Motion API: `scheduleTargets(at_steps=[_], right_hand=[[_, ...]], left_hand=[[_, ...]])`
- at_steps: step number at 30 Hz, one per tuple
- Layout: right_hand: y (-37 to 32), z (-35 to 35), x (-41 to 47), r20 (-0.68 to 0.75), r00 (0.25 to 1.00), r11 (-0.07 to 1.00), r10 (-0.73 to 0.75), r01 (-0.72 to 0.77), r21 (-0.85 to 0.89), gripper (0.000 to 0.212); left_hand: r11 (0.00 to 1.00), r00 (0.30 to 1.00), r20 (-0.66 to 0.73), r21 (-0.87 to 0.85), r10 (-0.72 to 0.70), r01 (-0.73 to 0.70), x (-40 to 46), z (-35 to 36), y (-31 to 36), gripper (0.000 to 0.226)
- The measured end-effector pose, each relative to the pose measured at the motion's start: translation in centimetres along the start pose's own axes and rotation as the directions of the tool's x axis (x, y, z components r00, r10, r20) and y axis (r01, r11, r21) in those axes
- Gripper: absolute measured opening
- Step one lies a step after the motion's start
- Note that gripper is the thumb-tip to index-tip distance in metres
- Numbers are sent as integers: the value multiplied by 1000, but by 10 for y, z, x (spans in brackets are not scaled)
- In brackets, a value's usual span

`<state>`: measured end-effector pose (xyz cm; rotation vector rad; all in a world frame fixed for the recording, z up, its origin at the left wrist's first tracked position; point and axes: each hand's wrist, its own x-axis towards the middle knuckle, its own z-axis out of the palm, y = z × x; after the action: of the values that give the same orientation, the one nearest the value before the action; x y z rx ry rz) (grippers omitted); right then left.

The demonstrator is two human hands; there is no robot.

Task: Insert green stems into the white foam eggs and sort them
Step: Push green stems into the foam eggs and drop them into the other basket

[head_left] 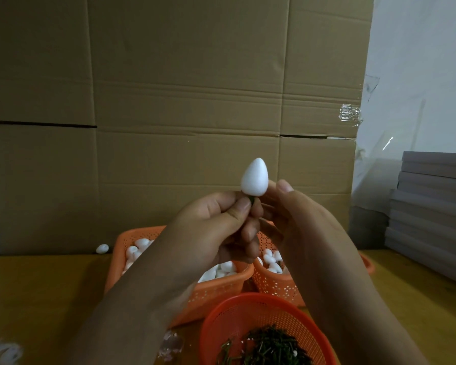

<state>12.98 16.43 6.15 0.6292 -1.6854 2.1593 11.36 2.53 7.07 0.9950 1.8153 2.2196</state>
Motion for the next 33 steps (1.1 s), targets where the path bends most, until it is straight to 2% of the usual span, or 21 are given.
scheduleTargets(at_steps=[9,11,15,19,23,28,31,33], right_hand=[[-2,-3,-4,-15,1000,991,-11,9,-130,30],[-5,-3,-5,-23,1000,994,-12,9,-106,31],[-7,-2,-6,-58,997,996,-46,41,-82,38],[-4,0,-5,-72,996,996,-53,47,-81,42],[-4,1,-5,-55,998,996,-40,36,-78,30],[-1,3,2,-48,999,1000,10,-9,11,16],[-3,3,-2,-20,1000,998,23,-22,51,25],[-5,2,-5,-16,999,998,30,-29,52,23]], left_hand=[[1000,996,91,-5,-2,3,1,3,-1,26],[1000,996,90,13,2,-4,1,1,0,28],[1000,999,51,13,0,-1,2,-2,-1,12],[1000,1000,12,12,5,-5,2,-2,-4,14],[1000,1000,8,15,11,-11,2,-3,-4,11],[1000,1000,16,23,2,-2,2,-5,-4,20],[999,1000,5,34,-3,3,2,-5,-4,24],[999,1000,2,43,-5,5,2,-4,-4,21]])
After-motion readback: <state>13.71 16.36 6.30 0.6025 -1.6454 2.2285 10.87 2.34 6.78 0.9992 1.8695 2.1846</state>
